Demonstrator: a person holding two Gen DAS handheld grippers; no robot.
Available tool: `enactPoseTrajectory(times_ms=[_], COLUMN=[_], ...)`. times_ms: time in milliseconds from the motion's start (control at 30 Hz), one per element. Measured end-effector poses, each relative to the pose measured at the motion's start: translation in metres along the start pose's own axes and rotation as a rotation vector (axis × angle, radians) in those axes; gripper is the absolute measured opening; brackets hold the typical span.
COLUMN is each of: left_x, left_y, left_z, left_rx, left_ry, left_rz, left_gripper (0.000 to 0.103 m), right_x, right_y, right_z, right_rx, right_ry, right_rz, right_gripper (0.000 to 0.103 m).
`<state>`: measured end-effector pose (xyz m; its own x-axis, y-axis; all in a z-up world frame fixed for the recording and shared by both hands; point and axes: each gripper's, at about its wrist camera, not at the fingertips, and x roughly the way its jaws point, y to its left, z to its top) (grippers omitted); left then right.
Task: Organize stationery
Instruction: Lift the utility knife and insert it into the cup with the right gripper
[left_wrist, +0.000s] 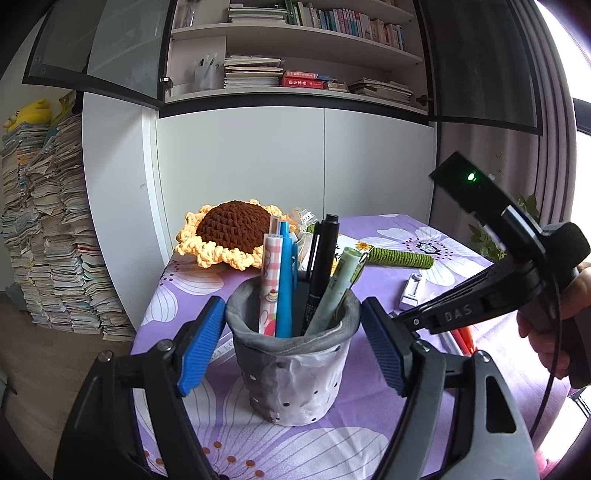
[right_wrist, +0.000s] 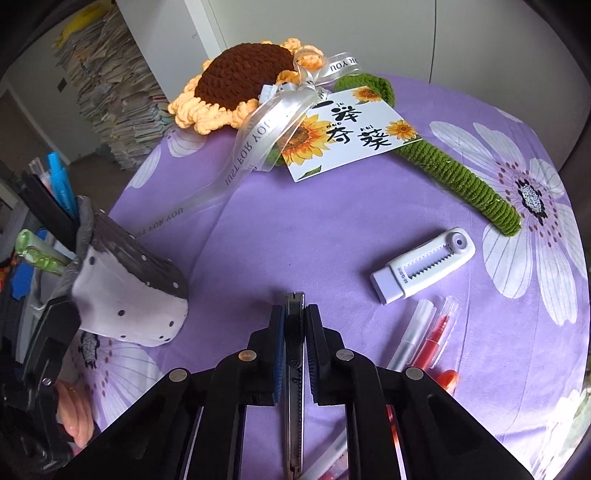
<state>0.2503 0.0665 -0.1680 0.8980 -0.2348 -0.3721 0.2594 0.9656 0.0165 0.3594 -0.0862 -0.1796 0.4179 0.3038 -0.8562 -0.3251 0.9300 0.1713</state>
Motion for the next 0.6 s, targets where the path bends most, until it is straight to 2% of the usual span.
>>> enactPoseTrajectory(times_ms=[133,400,600], left_x=[0.0,0.0,0.0], left_y=[0.0,0.0,0.0], left_z=[0.0,0.0,0.0], left_rx=[0.001,0.001,0.001], left_ry=[-0.001,0.0,0.0], left_rz=[0.0,0.0,0.0], left_gripper=[0.074,0.074,0.074], right_x=[-0.038,-0.133,-0.181], right_y=[0.002,0.034,0.057], right_z=[-0.003,-0.004,0.012], right_rx=[0.002,-0.072,-0.139], right_ry=[-0.078,-0.325,-0.483], right_rz=[0.057,0.135,0.151], right_gripper=[0.012,0.012,0.012])
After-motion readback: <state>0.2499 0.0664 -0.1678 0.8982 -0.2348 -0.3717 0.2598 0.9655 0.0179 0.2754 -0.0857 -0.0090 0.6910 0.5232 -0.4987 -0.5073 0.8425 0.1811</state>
